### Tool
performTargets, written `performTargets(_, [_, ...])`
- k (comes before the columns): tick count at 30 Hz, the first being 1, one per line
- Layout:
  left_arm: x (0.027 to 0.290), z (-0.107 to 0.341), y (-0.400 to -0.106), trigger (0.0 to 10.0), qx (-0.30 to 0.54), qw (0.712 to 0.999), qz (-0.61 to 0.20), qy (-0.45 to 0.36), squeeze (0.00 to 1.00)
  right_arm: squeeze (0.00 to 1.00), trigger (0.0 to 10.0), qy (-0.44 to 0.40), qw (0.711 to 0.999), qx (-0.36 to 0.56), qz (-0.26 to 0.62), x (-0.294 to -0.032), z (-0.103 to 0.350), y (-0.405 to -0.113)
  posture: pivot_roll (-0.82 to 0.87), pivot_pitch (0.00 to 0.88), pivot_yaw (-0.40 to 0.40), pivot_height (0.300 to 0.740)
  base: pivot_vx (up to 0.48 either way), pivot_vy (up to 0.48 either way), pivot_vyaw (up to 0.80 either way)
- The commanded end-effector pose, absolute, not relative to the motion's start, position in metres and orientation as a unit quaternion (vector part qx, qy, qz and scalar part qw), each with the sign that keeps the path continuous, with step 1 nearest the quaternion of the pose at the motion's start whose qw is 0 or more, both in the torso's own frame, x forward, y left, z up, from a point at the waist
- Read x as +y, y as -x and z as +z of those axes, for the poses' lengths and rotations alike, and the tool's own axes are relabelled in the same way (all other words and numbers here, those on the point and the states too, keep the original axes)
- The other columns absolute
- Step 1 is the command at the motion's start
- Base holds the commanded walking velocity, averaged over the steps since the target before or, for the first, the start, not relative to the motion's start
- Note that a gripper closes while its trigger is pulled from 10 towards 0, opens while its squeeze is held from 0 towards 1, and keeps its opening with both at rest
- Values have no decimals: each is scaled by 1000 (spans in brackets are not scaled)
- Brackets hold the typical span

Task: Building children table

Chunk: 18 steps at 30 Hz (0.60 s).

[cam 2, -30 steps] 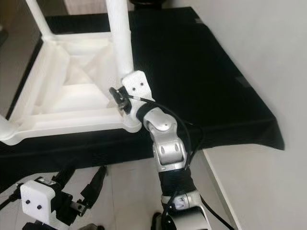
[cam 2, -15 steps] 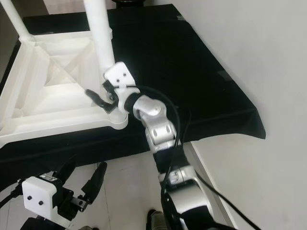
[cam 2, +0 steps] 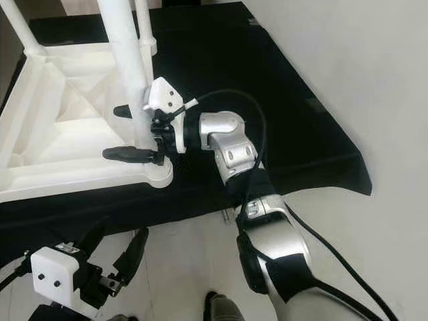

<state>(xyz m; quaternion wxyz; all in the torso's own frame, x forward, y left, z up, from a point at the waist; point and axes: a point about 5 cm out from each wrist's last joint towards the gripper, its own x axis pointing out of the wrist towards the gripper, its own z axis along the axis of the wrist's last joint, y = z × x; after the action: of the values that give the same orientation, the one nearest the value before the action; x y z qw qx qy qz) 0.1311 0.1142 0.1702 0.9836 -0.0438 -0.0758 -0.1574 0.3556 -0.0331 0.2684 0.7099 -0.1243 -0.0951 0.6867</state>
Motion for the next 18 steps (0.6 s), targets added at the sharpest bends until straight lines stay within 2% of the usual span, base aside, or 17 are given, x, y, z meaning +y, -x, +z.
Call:
performTargets(1, [114, 168, -130, 10000, -65, 985, -154, 44, 0, 0, 0, 120, 695, -97, 703, -27, 271, -354, 44, 217, -54, 740, 0, 0, 0])
performTargets(8, [114, 169, -129, 10000, -65, 985, -152, 43, 0, 0, 0, 115, 683, -92, 716, -32, 270, -358, 45, 220, -51, 740, 0, 0, 0])
performTargets(12, [114, 169, -129, 10000, -65, 985, -152, 43, 0, 0, 0, 125, 693, -98, 703, -38, 269, -362, 40, 219, -50, 740, 0, 0, 0])
performTargets(14, [114, 169, -129, 10000, -65, 985, -152, 43, 0, 0, 0, 130, 718, -105, 675, -45, 267, -365, 35, 217, -51, 740, 0, 0, 0])
performTargets(16, [114, 168, -129, 10000, -65, 985, -151, 43, 0, 0, 0, 133, 728, -109, 664, -48, 266, -366, 35, 217, -51, 740, 0, 0, 0])
performTargets(17, [114, 168, -129, 10000, -65, 985, -151, 43, 0, 0, 0, 132, 763, -112, 622, -53, 264, -369, 32, 218, -53, 740, 0, 0, 0])
performTargets(18, [114, 168, -129, 10000, -65, 985, -151, 43, 0, 0, 0, 132, 763, -112, 622, -53, 264, -369, 32, 218, -53, 740, 0, 0, 0])
